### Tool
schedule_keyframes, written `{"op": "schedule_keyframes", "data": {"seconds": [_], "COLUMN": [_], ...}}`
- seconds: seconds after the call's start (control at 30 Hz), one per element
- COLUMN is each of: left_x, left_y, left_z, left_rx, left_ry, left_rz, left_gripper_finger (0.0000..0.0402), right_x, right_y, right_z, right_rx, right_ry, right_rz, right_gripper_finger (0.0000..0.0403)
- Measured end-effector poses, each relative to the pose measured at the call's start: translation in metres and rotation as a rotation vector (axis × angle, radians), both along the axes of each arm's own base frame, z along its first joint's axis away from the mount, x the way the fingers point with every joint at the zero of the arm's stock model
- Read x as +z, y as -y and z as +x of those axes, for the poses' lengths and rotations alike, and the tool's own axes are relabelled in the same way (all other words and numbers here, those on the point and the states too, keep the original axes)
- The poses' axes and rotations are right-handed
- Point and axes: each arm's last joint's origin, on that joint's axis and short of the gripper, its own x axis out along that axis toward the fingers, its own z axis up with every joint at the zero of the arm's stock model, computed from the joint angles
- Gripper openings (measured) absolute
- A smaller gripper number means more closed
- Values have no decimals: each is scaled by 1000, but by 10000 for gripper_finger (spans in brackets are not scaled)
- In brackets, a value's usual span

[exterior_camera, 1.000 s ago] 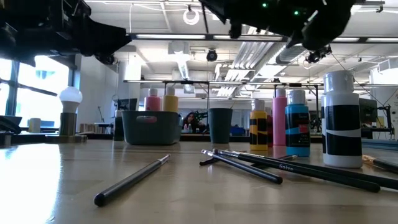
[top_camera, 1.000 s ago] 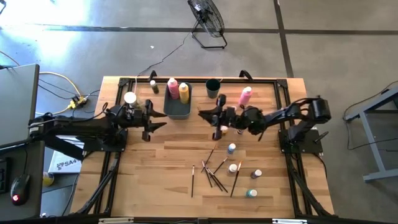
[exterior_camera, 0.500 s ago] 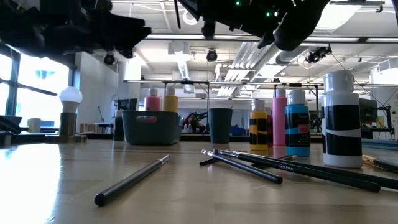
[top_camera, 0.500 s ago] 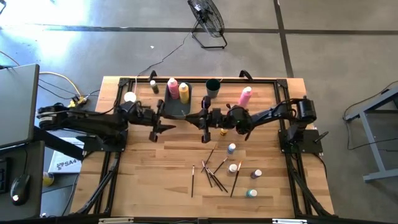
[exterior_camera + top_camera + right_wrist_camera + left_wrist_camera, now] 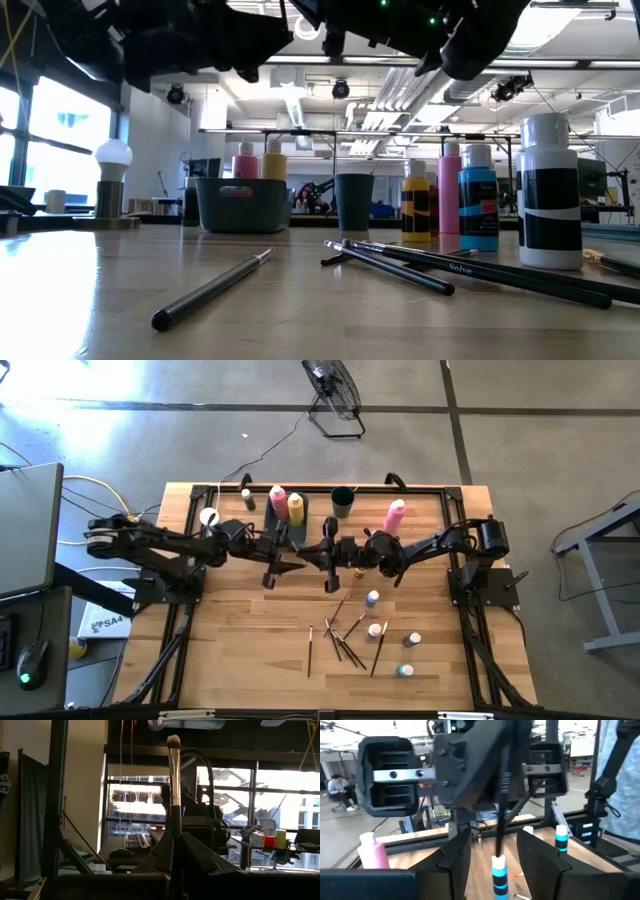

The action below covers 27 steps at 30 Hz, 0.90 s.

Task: Pick & Place Paint Supplies
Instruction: Put the silver paint brush into the green cup

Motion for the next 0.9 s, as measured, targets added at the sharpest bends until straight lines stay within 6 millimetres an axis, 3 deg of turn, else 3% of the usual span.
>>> {"op": "schedule_keyframes", "data": {"seconds": [0.3,0.67,0.9], "left_x": [6,6,6], "left_y": [0,0,0], "left_z": [6,6,6], "left_rx": [-33,-37,-38], "left_ry": [14,9,7], "left_rz": [5,-13,-16], "left_gripper_finger": [146,22,17], "right_x": [-1,-1,-1], "right_y": [0,0,0], "right_z": [0,0,0], "right_rx": [-6,-8,-7], "right_ry": [-13,-12,-12], "right_rz": [-7,-7,-7], "right_gripper_finger": [9,9,23]}}
